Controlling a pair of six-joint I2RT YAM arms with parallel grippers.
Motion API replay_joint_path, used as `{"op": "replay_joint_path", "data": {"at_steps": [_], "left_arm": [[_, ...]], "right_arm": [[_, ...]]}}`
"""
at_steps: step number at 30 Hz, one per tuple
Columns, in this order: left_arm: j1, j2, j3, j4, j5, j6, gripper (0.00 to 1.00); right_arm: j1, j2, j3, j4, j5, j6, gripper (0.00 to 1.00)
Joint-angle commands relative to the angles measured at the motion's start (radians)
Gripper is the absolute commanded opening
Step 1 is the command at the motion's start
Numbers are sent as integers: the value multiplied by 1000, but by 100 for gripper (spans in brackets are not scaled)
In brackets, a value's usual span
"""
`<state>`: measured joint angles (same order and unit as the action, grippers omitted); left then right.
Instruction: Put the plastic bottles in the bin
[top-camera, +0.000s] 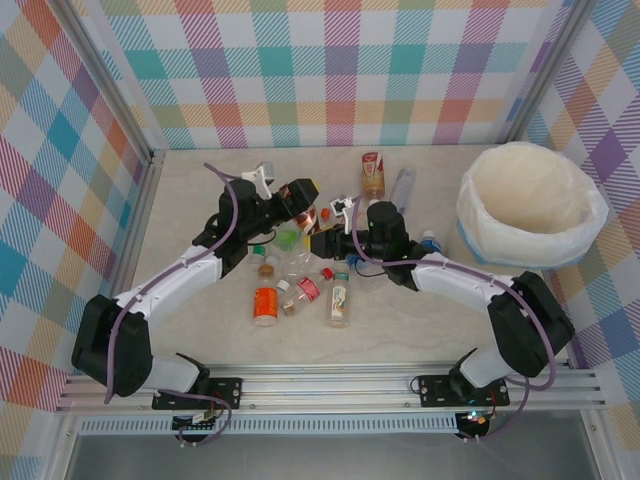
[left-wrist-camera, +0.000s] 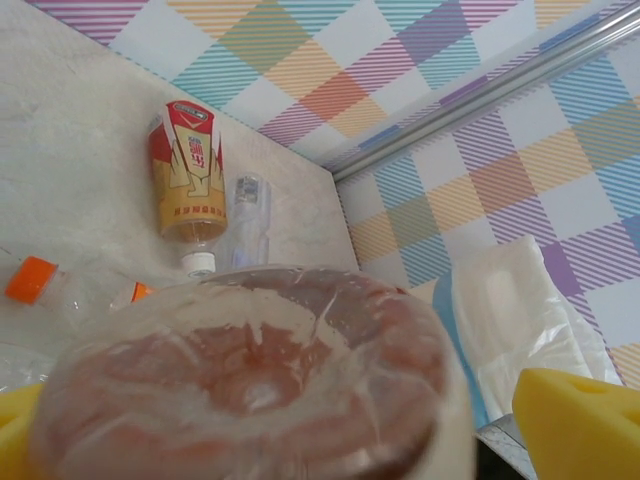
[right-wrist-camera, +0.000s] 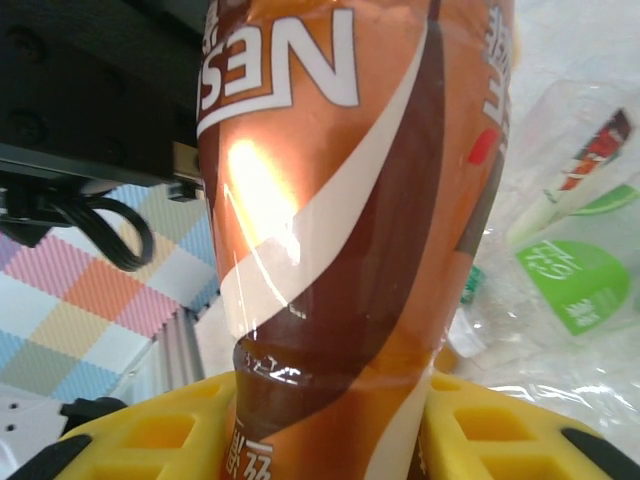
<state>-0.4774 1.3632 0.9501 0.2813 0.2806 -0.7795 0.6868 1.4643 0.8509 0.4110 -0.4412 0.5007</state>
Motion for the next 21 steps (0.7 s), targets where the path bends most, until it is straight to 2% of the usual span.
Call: {"op": "replay_joint_path", "data": {"at_steps": [1, 6, 12, 21], "left_arm": [[-4, -106, -32, -1, -78, 43, 100], [-3, -235, -117, -42, -276, 48, 100], [-1, -317, -142, -148, -260, 111, 100], [-1, -456, -252, -302, -323, 120, 100]], "right_arm": [[-17, -76, 51, -180, 127, -106, 38], [-80, -157, 116, -384, 231, -177, 36], [-179, -293, 210, -598, 400, -320, 36], [-466, -422, 355, -716, 539, -438, 36]]}}
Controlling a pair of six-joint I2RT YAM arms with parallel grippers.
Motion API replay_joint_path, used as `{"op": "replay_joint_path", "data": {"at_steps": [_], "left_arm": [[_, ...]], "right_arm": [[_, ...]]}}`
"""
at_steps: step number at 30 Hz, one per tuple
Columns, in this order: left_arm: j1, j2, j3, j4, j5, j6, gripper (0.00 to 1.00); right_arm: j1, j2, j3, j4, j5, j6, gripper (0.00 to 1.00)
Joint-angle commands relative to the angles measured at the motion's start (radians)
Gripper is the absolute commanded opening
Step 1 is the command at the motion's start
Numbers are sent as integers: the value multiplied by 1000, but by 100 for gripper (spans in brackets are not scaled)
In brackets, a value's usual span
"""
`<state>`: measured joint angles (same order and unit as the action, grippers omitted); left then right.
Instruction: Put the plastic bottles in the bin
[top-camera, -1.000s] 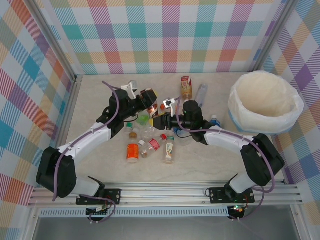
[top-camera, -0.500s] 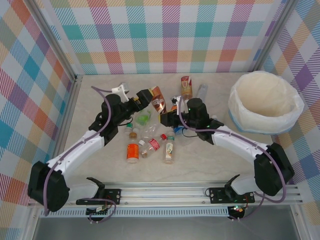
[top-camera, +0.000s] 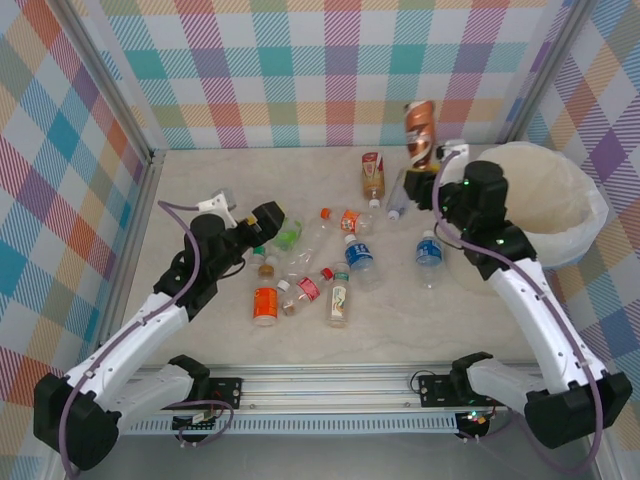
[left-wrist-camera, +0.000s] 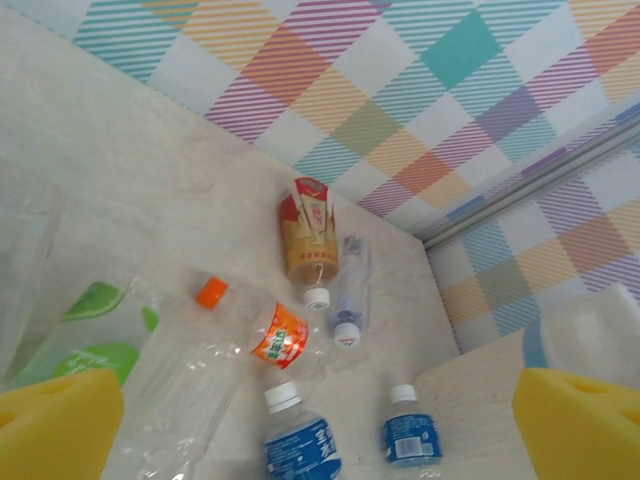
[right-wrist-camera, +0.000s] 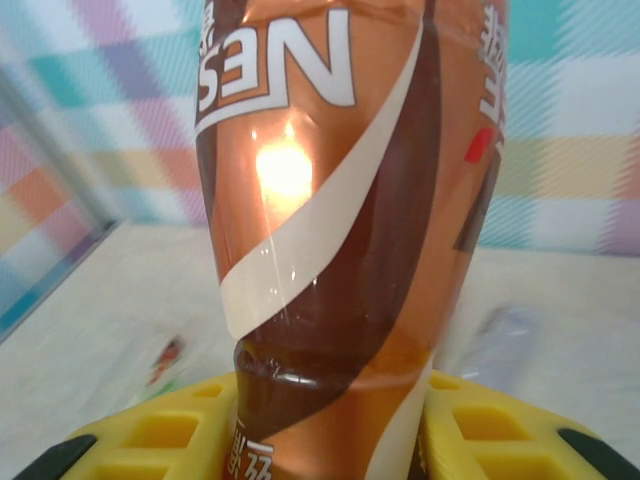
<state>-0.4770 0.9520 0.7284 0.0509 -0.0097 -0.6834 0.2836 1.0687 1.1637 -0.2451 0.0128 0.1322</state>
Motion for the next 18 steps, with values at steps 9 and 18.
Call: {"op": "replay_joint_path", "data": {"at_steps": [9, 18], "left_arm": [[-2, -93, -35, -277, -55, 34, 100], [-2, -69, -8, -497, -37, 13, 100]], "right_arm": [[-233, 4, 136, -154, 400, -166, 37], [-367, 75, 128, -240, 470, -173, 41]]}}
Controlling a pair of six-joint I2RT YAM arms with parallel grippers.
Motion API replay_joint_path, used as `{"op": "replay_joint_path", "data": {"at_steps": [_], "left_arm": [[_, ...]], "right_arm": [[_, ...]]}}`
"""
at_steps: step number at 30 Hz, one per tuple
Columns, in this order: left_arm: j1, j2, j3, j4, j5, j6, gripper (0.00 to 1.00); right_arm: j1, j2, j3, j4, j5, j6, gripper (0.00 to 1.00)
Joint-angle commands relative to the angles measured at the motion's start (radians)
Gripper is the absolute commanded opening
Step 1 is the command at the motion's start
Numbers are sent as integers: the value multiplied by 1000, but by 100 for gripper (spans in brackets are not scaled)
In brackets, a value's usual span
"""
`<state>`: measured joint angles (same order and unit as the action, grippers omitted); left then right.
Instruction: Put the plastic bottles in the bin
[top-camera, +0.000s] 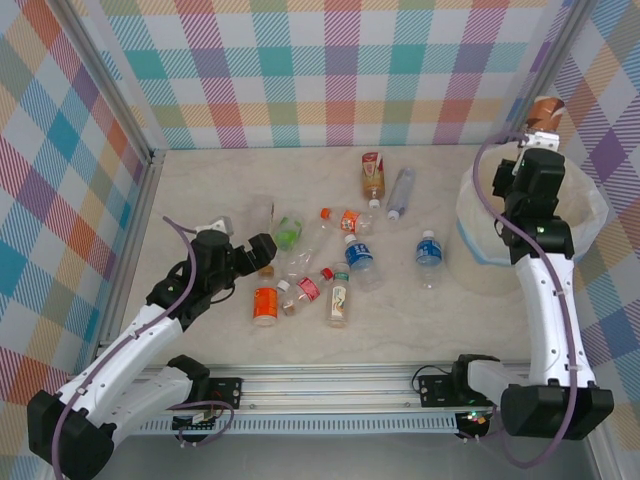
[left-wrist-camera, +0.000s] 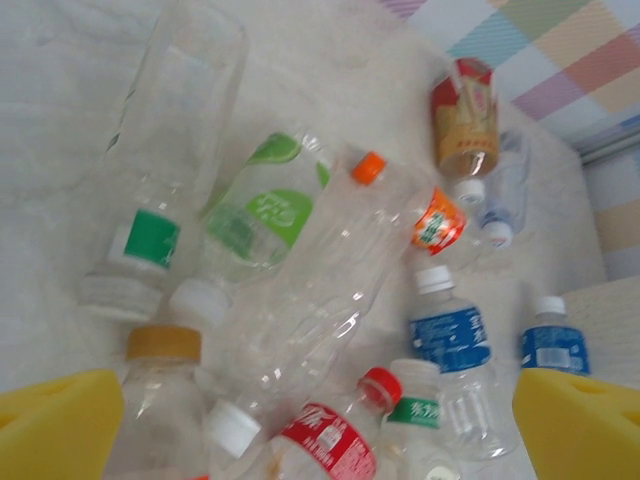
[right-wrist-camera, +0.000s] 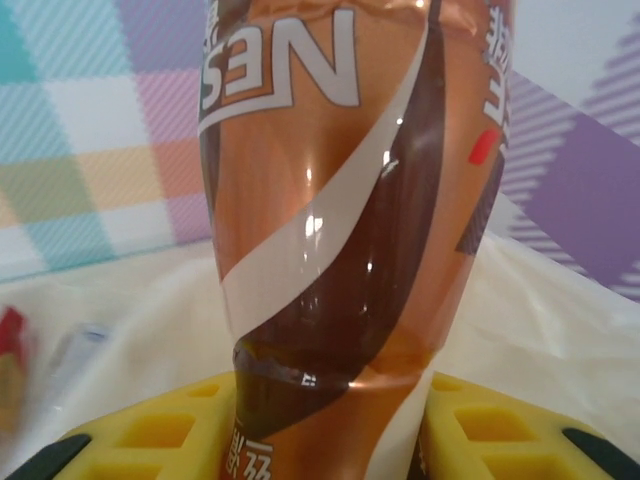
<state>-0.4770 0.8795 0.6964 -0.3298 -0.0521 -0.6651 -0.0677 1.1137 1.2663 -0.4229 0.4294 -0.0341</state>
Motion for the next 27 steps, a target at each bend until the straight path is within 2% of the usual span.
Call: {"op": "replay_joint_path", "data": {"at_steps": [1, 5, 7, 9, 16, 21, 25, 27], "left_arm": [[-2, 6, 25, -143, 8, -14, 100], [-1, 12, -2, -192, 89, -57, 100], [-2, 14, -22, -202, 124, -77, 100], [-2, 17, -31, -241, 124, -85, 100], [-6, 45, -56, -349, 147, -86, 100], [-11, 71, -91, -362, 154, -78, 100], [-21, 56, -142, -235, 241, -45, 100], [-25, 45, -163, -194, 249, -34, 100]], "right_arm": [[-17, 44, 26, -81, 61, -1, 42], [-16, 81, -6, -107, 78, 21, 47], [-17, 87, -10, -114, 77, 34, 56], [-16, 87, -5, -120, 70, 45, 66], [-15, 63, 60, -162, -5, 71, 80], [-10, -27, 28, -109, -247, 107, 86], [25, -142, -66, 48, -475, 102, 88], [42, -154, -65, 65, -604, 108, 90]]}}
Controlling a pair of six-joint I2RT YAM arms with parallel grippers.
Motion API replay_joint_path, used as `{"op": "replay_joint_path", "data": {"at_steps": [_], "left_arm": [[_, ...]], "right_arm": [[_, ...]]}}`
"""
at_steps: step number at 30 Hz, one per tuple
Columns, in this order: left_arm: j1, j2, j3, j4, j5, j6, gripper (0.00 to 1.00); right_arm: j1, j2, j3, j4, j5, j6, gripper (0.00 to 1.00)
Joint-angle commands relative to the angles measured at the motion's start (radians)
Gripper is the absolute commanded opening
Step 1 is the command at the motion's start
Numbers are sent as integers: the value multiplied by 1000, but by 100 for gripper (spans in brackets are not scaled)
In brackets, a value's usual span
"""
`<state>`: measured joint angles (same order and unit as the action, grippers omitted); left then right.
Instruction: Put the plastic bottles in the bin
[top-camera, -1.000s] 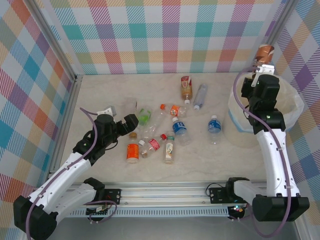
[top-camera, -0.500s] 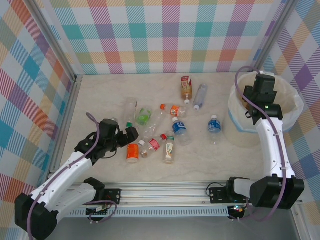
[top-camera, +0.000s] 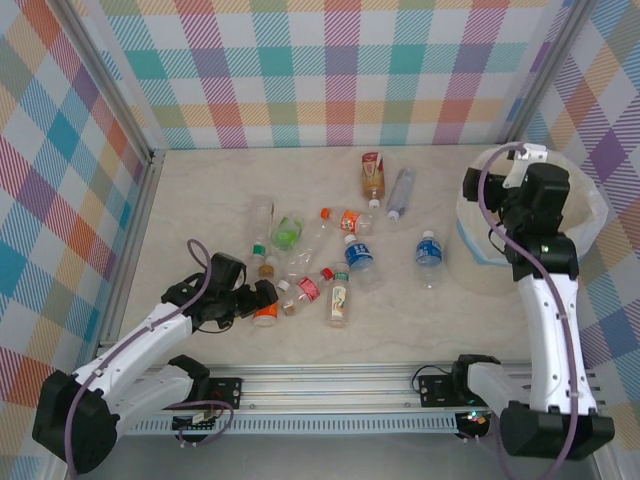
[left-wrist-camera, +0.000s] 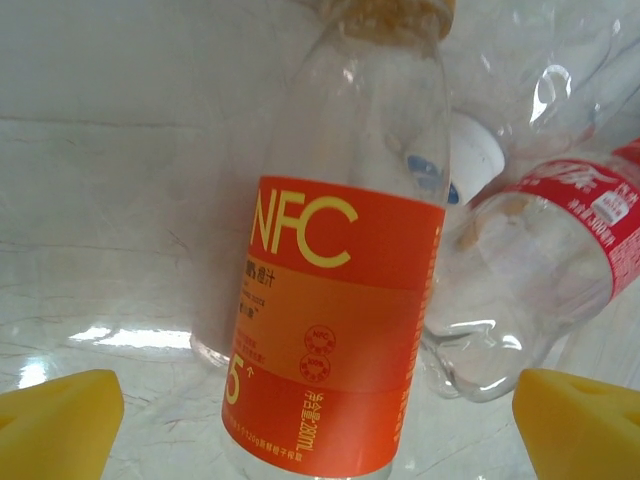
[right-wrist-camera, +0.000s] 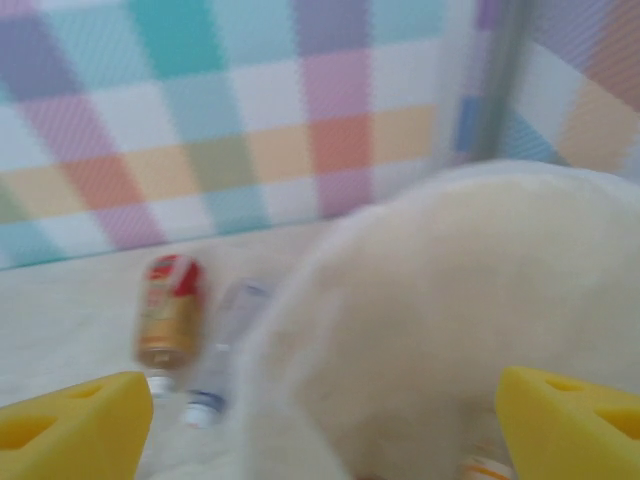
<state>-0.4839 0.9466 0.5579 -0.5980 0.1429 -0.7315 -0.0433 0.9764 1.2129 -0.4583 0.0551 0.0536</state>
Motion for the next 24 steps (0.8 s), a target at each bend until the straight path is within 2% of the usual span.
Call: {"op": "replay_joint_path", "data": {"at_steps": [1, 3, 5, 8, 11, 17, 24], "left_arm": [[-18, -23, -30, 74, 38, 40, 100], [-20, -13, -32, 58, 2, 55, 100], [-20, -1, -33, 48, -18, 62, 100], [-24, -7, -48, 75, -18, 76, 100], [-31, -7, -64, 109, 0, 88, 100], [-63, -6, -76, 119, -80, 126, 97], [-106, 57, -104, 170, -91, 164, 87]], "right_arm": [[31, -7, 2, 92, -293, 20, 91], [68, 20, 25, 74, -387, 15, 96], [139, 43, 31, 76, -411, -6, 100], [257, 65, -5, 134, -369, -55, 100], [331, 87, -47, 213, -331, -47, 100], [419, 133, -96, 344, -291, 3, 100], [442, 156, -89, 311, -186, 27, 100]]}}
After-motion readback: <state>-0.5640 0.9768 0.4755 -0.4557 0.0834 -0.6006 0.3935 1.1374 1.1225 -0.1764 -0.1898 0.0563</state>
